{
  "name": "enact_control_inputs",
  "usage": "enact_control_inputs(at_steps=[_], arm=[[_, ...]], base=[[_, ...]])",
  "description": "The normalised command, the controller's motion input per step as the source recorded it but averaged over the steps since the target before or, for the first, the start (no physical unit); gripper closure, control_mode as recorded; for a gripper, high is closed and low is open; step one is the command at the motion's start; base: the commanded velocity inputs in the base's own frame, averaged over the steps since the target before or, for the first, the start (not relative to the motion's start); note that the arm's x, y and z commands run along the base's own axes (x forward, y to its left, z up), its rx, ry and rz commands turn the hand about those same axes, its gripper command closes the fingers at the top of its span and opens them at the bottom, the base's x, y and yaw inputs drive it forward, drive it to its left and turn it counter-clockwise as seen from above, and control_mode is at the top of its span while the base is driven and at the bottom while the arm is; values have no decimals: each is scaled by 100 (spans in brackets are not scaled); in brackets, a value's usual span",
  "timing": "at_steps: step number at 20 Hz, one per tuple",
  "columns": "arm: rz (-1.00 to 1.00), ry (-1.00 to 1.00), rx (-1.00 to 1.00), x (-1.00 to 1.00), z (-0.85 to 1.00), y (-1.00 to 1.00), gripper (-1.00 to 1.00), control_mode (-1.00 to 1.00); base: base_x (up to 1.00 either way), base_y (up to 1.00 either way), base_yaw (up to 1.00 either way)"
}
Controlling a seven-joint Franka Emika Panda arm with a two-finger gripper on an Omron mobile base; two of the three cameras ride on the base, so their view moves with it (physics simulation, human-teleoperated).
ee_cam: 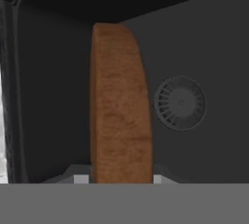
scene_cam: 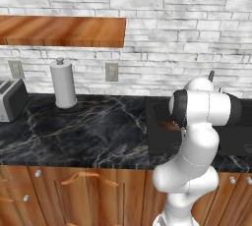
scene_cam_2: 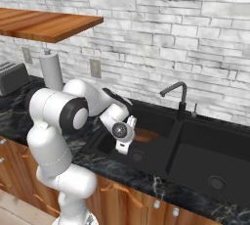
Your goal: Move the cutting board and knife to the sink. Then move spray from the cabinet to the counter.
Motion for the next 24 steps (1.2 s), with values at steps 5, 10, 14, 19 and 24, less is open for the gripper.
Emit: enact_control_inputs(at_steps=[5, 10, 14, 19, 24], arm=[[0, 5, 0, 0, -20, 0, 100, -100], [0, 2, 1, 0, -20, 3, 100, -100], [-1, 0, 3, 0, -21, 6, 100, -100], [-1, 0, 4, 0, -17, 9, -100, -100], [-1, 0, 1, 0, -3, 5, -100, -100]], base=[[0, 0, 0], [0, 0, 0], [0, 0, 0], [0, 0, 0], [0, 0, 0]])
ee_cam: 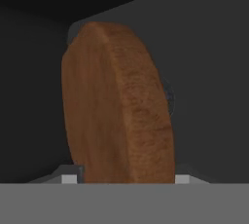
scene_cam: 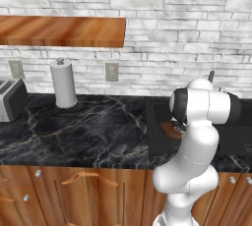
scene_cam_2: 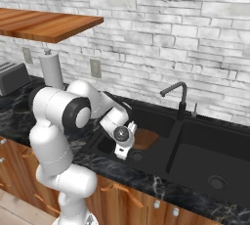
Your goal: Move the cutting board and knife to the sink. Then move spray from the cabinet to the counter.
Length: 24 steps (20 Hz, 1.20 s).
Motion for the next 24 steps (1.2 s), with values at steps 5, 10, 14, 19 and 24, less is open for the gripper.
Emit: enact_control_inputs(at_steps=[5, 10, 14, 19, 24], arm=[[0, 0, 0, -3, 0, 9, -100, -100], [0, 0, 0, -1, 3, 4, -100, -100], [0, 1, 0, -10, 11, 0, -100, -100], [0, 1, 0, -12, 9, 0, -100, -100], [0, 3, 0, -26, 7, 0, -100, -100]], base=[[0, 0, 0], [0, 0, 0], [0, 0, 0], [0, 0, 0], [0, 0, 0]])
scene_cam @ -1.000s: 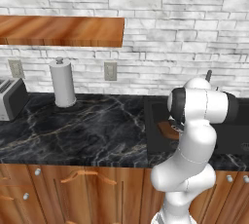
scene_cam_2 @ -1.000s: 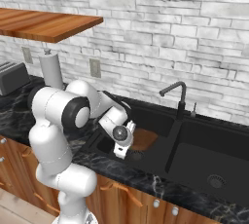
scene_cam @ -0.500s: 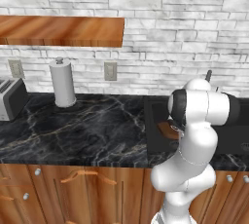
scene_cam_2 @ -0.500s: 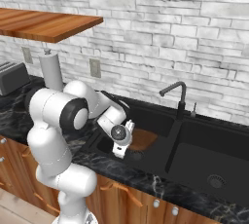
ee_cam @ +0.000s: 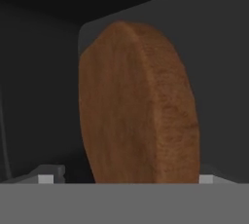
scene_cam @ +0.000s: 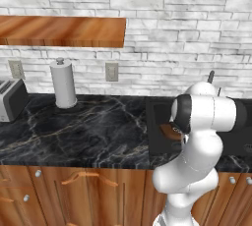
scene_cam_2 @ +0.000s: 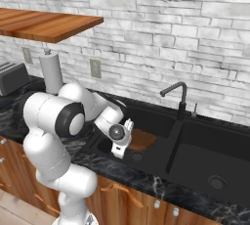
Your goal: Move the cutting board and knife to the sink. Then move spray from the cabinet to the counter.
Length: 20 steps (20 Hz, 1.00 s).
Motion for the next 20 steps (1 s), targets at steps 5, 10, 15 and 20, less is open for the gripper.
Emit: enact_control_inputs(at_steps=[5, 10, 15, 20], arm=[[0, 3, 0, -27, 8, 0, -100, -100], [-1, 6, 0, -29, 6, 0, -100, -100], [-1, 12, 0, -31, 8, 0, -100, -100], [0, 12, 0, -29, 14, 0, -100, -100]], base=[[0, 0, 0], [0, 0, 0], [0, 0, 0], [0, 0, 0]])
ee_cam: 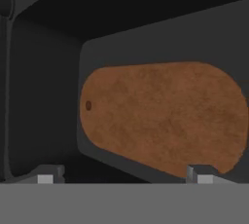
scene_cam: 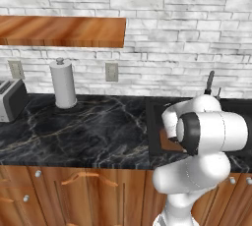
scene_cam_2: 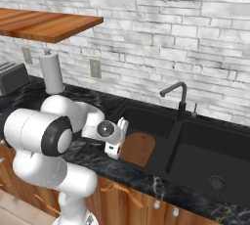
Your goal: Move the cutting board and knife to the sink. Then move spray from the cabinet to the counter.
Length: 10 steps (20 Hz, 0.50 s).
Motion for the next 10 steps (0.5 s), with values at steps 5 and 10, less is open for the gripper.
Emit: enact_control_inputs(at_steps=[5, 10], arm=[[0, 12, 0, -25, 15, 0, -100, -100], [1, 2, 3, -27, 12, 0, -100, -100]], base=[[0, 0, 0], [0, 0, 0]])
